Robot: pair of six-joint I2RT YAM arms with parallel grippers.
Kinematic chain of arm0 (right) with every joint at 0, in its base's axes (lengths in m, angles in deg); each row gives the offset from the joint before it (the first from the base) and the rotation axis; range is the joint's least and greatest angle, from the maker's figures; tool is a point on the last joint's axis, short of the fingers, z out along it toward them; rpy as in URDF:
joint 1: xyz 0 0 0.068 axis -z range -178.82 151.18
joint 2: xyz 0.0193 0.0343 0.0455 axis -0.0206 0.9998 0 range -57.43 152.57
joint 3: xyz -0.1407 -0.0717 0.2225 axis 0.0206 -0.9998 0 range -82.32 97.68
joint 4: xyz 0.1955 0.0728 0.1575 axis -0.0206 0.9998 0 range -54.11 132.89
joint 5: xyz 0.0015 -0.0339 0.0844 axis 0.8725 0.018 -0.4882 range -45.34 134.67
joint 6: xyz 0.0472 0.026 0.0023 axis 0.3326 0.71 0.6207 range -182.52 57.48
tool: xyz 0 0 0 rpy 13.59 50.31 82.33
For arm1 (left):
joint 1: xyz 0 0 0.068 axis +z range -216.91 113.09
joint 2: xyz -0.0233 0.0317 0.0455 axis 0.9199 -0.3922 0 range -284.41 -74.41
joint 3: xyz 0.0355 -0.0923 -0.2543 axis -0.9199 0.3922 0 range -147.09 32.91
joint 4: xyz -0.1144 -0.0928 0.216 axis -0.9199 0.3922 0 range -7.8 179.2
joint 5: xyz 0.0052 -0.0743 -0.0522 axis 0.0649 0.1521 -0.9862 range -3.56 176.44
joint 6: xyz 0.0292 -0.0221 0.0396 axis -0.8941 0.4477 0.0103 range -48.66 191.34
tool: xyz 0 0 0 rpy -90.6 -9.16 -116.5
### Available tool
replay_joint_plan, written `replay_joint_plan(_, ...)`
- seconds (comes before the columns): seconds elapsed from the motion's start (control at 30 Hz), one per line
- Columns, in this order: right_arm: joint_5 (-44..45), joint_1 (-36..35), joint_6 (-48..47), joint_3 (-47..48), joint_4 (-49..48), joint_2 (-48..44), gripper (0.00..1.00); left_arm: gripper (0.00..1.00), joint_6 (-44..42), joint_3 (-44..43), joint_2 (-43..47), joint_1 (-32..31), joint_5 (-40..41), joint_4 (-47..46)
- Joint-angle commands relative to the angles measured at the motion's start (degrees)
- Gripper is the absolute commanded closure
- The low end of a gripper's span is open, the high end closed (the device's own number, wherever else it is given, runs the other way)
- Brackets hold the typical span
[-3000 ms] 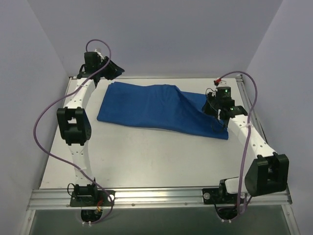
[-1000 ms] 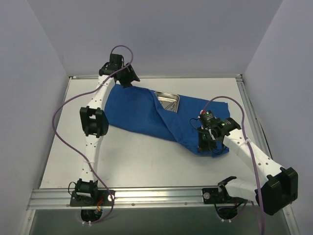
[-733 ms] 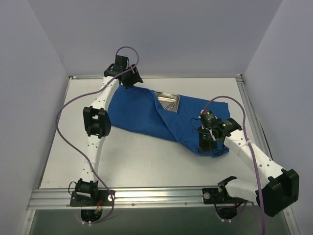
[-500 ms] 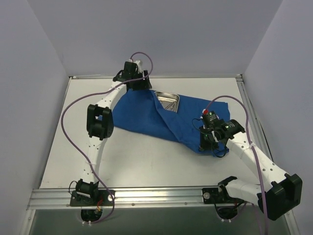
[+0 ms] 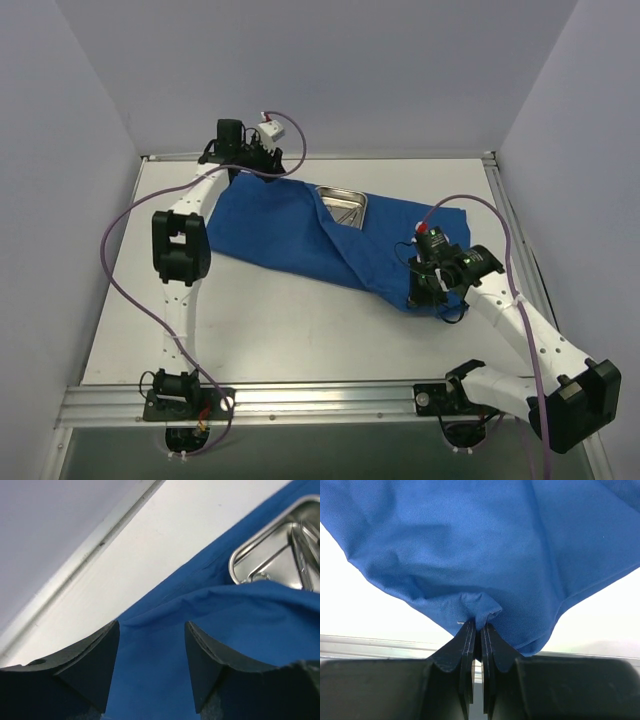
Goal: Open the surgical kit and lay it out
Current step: Open the surgical kit at the center of the board.
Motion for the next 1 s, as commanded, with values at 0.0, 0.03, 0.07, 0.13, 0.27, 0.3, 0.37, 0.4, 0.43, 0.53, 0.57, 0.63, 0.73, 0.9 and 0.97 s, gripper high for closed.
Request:
replay_joint_plan(0.0, 0.5, -0.3, 0.4, 2.1, 2.7, -1.5, 1.00, 0.36, -20.7, 4.3, 4.9, -0.3, -10.8, -3.7)
replay_joint_plan(0.03, 0.7, -0.3, 0.7, 2.5, 2.9, -1.6, 1.00, 0.37, -22.4, 5.0, 5.2, -0.6, -11.5, -4.2)
replay_joint_plan(0.07, 0.8, -0.3, 0.9, 2.7, 3.1, -1.7, 1.00, 0.37, -23.7, 5.1, 4.7, -0.5, -12.3, -3.6)
replay_joint_plan(0.13, 1.0, -0.3, 1.3, 3.1, 3.5, -1.8, 1.00, 0.38, -28.6, 0.1, 2.6, 0.0, -16.3, 3.9)
replay_joint_plan(0.27, 1.4, -0.3, 2.1, 4.0, 4.2, -2.6, 1.00, 0.39, -33.3, -15.7, -6.0, -0.1, -22.5, 16.7)
replay_joint_plan(0.3, 1.5, -0.3, 2.4, 4.2, 4.5, -2.8, 1.00, 0.39, -32.8, -17.8, -7.0, -0.1, -23.6, 17.1)
replay_joint_plan(0.37, 1.7, -0.3, 2.8, 4.4, 4.5, -3.4, 1.00, 0.37, -31.0, -20.9, -9.1, -0.2, -25.3, 15.0)
replay_joint_plan(0.4, 1.7, -0.3, 3.0, 4.4, 4.4, -3.7, 1.00, 0.36, -29.5, -21.2, -9.6, -0.2, -26.0, 13.8)
replay_joint_plan(0.43, 1.8, -0.3, 3.1, 4.4, 4.5, -3.9, 1.00, 0.35, -28.9, -21.5, -9.9, -0.2, -26.7, 12.5)
replay_joint_plan(0.53, 2.1, -0.3, 3.9, 4.7, 4.7, -4.4, 1.00, 0.34, -27.1, -21.8, -11.0, -0.6, -28.6, 11.3)
replay_joint_plan(0.57, 2.1, -0.3, 4.0, 4.9, 4.8, -4.6, 1.00, 0.34, -26.7, -21.8, -11.4, -0.7, -29.0, 11.3)
replay_joint_plan(0.63, 2.0, -0.3, 4.4, 5.1, 4.5, -5.0, 1.00, 0.33, -27.5, -21.8, -11.7, -1.4, -29.0, 12.5)
replay_joint_plan(0.73, 2.0, -0.3, 4.7, 5.3, 4.4, -5.4, 1.00, 0.32, -27.3, -21.8, -12.8, -2.1, -28.9, 13.4)
replay_joint_plan(0.9, 2.0, -0.3, 5.3, 4.8, 4.3, -6.2, 1.00, 0.32, -28.0, -22.5, -15.4, -2.6, -27.9, 14.9)
replay_joint_plan(0.97, 1.5, -0.3, 5.5, 4.3, 4.1, -6.6, 1.00, 0.32, -28.6, -22.0, -15.4, -3.1, -27.6, 14.8)
